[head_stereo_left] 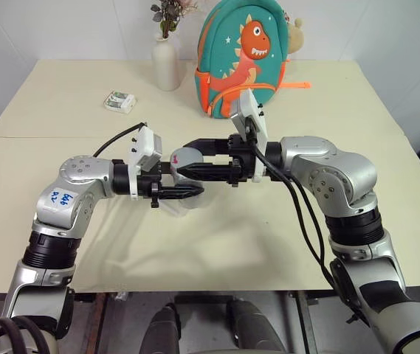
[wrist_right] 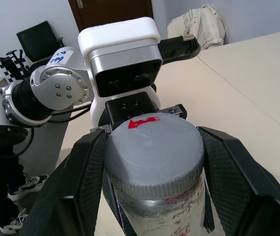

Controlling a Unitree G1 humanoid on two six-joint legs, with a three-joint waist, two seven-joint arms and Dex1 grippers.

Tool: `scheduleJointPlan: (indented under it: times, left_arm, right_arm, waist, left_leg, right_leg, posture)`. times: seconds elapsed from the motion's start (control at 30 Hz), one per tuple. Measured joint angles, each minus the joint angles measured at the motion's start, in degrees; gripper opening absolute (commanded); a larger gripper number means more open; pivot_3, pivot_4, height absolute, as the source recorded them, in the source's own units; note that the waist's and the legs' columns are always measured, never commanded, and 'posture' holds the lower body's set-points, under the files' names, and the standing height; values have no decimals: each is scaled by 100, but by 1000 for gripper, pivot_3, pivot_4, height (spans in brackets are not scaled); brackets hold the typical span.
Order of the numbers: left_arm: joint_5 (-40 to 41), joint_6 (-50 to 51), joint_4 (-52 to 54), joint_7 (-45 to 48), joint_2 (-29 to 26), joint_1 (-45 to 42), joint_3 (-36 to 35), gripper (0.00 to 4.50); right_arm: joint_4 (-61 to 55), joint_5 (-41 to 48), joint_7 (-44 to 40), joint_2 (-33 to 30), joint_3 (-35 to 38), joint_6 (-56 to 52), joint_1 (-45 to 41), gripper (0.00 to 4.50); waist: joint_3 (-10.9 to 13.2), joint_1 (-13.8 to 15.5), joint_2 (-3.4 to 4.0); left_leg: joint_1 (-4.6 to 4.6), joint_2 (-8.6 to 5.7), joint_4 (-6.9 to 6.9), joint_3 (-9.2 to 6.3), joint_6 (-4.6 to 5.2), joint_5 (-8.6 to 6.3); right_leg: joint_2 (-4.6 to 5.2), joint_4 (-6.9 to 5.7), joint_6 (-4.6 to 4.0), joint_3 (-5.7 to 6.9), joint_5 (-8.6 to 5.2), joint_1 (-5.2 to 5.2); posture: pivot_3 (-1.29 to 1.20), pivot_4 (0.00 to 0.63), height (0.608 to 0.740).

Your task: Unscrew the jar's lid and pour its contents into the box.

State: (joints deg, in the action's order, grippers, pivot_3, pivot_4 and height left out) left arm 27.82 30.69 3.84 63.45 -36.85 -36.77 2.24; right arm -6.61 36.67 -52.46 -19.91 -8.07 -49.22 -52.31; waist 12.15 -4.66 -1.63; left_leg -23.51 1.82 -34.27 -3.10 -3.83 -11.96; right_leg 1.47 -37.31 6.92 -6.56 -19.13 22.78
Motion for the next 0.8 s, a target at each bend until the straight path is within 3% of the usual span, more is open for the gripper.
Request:
scheduleJointPlan:
  times: [0.3,0.5,0.67,0.8]
  left_arm:
    - [60,53,106,1,-11,107,-78,1992]
    - [60,55,107,8,-13,113,-70,1992]
    - [91,115,188,10,-49,168,-83,1992]
    - [189,117,336,57,-203,340,-291,1992]
  right_arm:
    - [-40,944,357,364,798,-476,-339,2687]
    - [-162,715,444,158,770,-176,-235,2687]
    - [-264,212,524,-444,883,428,386,2687]
    - [-171,-327,569,-1103,1339,1028,1663,2687]
  waist:
    - [2,3,3]
    - [2,7,3]
    - [1,28,2]
    - [1,137,2]
  left_leg:
    - [1,1,0,-2,0,0]
    - [-1,0,2,-1,0,0]
    - [-8,-1,8,0,0,0]
    - [-15,-1,11,1,6,-4]
  right_leg:
    - [1,-1,0,1,0,0]
    - [1,5,0,1,0,0]
    - [2,21,0,2,0,0]
    - [2,36,4,3,-2,1]
  posture:
    - [0,150,740]
    - [0,150,740]
    - [0,150,740]
    - [0,150,740]
